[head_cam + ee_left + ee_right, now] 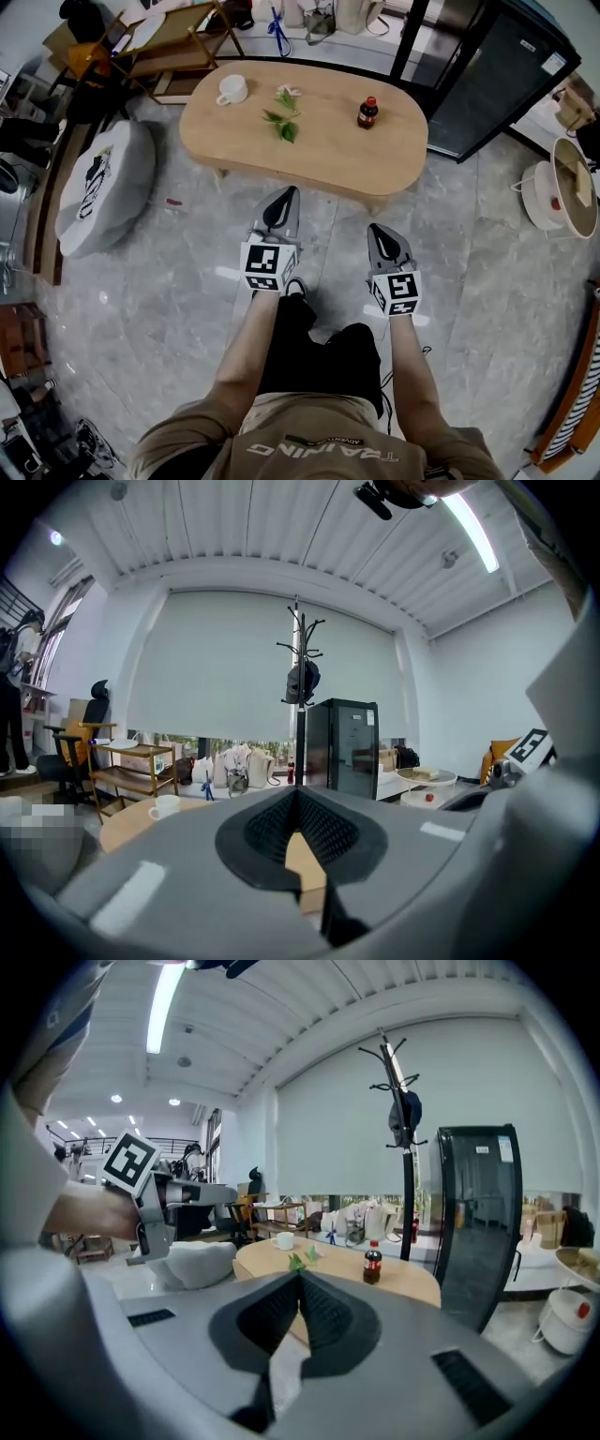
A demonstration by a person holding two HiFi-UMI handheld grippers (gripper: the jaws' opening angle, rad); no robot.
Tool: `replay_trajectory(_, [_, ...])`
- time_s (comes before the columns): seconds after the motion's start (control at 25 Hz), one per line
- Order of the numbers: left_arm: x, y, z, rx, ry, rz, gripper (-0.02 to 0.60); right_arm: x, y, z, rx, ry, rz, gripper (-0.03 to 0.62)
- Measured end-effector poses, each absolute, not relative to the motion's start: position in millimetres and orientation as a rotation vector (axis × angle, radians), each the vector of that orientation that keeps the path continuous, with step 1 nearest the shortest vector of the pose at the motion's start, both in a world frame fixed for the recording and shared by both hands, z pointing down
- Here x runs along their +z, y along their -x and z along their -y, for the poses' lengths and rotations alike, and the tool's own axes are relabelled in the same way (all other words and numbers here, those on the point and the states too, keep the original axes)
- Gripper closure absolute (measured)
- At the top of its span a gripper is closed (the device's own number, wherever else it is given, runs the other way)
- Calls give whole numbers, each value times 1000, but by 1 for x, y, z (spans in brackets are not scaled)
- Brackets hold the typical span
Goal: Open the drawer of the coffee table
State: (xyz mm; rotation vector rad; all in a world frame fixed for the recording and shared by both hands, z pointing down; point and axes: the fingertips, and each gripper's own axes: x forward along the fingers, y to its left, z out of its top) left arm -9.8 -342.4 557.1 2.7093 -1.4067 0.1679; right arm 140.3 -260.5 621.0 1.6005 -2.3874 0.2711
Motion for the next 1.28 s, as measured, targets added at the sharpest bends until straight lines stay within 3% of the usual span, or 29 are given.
replay_trajectory(0.48, [775,17,376,94,-2673,1478,575,824,-152,327,98,-1649,2477,588])
replay_trajectory(0.84, [800,-7,366,-30,-2750,1471,575,905,-172,335,147,-1729,2465,588])
replay_trajectory(1.28, [831,-5,371,39,-2635,1503,575,948,-175,357,214,-1692,2479,586])
